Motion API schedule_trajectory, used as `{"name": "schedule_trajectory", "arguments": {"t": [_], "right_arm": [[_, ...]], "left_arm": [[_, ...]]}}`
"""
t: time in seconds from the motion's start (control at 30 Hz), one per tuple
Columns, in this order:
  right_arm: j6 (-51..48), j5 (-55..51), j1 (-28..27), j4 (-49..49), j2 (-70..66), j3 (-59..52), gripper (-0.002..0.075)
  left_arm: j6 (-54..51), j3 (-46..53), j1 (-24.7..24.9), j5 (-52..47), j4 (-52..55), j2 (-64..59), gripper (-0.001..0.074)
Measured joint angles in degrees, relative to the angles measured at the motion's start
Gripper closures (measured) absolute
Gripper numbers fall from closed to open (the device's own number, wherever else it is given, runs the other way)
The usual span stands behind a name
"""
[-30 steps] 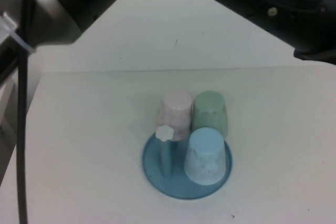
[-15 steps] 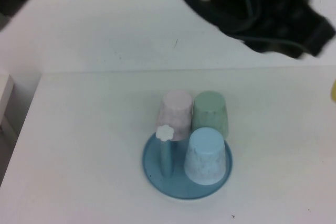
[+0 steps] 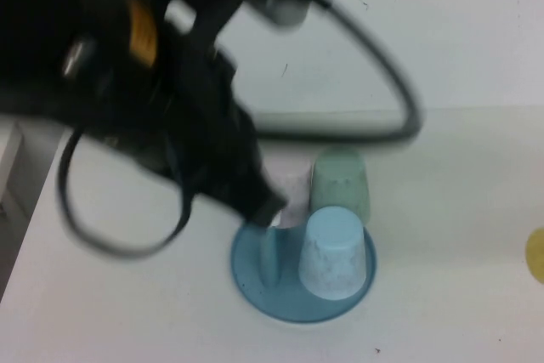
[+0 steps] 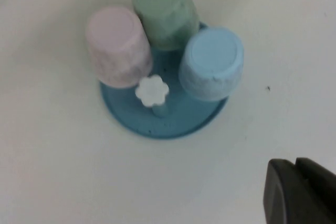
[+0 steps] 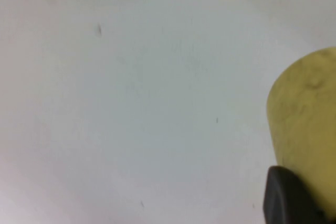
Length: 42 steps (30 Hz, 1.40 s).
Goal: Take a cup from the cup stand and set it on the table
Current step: Place the cup on the table
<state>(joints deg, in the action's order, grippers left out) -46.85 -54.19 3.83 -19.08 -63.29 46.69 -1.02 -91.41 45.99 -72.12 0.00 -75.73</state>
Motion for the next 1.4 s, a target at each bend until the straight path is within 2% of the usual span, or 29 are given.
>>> {"name": "schedule_trajectory", "arguments": {"t": [0.3,0.47,0.63,0.93,1.07,1.2,1.3,1.4], "right_arm": [[8.65,-0.78,11.91,15.75,-16.23,6.68,0.0707],[9.78,-2.00,15.12,18.07,-24.86,14.71,0.0707],[9.70,-4.03,16.13,18.16,-33.78,23.21,0.0707],[7.83,-12.17,16.13,18.52,-45.31,31.38,0.0655],[5.21,-11.51,16.13,18.39,-45.73,31.67,0.0567],[4.73,-11.00,16.13,18.17,-45.73,31.67,0.0445],[4.59,-11.28,16.13,18.17,-45.40,31.82,0.0411],[4.59,-11.39,16.14,18.05,-44.11,32.48,0.0402]], "left_arm": [[1.98,24.51,0.00,9.27,-2.33,13.58,0.0736],[2.87,35.63,0.00,17.92,-6.20,21.41,0.0736],[2.73,43.24,0.00,27.75,-12.89,28.32,0.0736],[1.51,47.34,0.00,31.00,-13.79,32.26,0.0736],[1.02,47.34,0.00,32.90,-13.79,32.35,0.0736],[1.02,47.37,0.00,35.51,-13.41,32.35,0.0736],[1.02,47.37,0.00,36.78,-10.22,32.35,0.0736],[5.63,47.37,0.00,37.08,-1.75,32.35,0.0736]]}}
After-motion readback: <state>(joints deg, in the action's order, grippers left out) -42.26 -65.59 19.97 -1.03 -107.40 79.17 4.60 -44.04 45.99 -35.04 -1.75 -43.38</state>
